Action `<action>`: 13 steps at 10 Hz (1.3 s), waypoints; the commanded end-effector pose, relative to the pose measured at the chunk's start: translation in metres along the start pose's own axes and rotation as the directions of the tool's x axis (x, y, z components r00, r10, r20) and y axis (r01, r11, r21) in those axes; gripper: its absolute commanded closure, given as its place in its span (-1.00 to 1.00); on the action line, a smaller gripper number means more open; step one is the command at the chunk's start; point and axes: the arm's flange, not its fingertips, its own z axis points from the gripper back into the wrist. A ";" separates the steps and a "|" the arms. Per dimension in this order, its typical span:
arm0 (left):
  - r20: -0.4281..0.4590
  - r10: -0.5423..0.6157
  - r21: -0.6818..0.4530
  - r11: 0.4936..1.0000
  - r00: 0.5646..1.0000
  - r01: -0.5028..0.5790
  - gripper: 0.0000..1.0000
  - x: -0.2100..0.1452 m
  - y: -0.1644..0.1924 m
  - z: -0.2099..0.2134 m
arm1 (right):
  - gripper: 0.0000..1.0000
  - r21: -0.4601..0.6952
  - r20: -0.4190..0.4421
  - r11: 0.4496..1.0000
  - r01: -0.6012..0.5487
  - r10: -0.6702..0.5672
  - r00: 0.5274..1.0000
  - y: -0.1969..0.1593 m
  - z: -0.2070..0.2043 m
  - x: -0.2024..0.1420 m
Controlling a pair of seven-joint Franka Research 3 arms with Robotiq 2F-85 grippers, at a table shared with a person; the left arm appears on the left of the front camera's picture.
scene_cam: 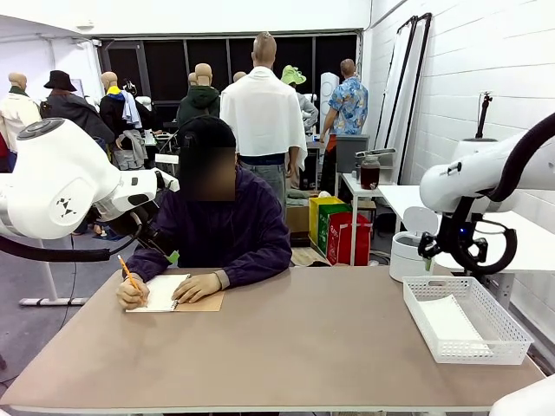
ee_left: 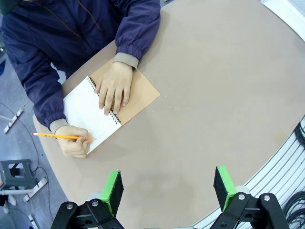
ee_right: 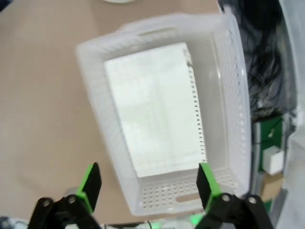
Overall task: Sort the paper based on its condition.
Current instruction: If a person hands you a paper, place it in the Organizing basket , and if it's crumpled, put it in the Trash can.
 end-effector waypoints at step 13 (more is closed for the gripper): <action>-0.003 0.003 -0.003 1.000 1.000 -0.003 -1.00 -0.001 0.001 0.000 | -1.00 0.115 0.262 0.810 -0.574 0.533 0.804 0.088 0.028 -0.071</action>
